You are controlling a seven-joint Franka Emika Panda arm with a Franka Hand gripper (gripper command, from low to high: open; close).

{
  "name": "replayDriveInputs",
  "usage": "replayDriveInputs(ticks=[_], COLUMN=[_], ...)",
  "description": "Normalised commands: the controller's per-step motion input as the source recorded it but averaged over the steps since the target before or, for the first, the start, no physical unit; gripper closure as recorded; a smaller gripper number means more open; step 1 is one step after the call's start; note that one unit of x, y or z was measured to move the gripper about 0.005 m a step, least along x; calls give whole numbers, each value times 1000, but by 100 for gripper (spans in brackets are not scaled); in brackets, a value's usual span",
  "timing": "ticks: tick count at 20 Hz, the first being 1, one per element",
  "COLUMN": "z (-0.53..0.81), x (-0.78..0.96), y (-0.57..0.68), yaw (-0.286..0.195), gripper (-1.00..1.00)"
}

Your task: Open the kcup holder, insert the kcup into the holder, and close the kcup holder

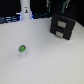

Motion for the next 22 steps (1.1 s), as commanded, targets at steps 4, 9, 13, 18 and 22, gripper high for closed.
replayDriveInputs(ticks=[4, 9, 13, 18, 22], z=[-157, -264, -328, -362, -398], x=[-290, -254, -228, -208, -207], y=[687, 633, 554, 489, 312], yaw=[-170, -178, -180, -173, -139], gripper=[-100, -100, -100, -100, -100])
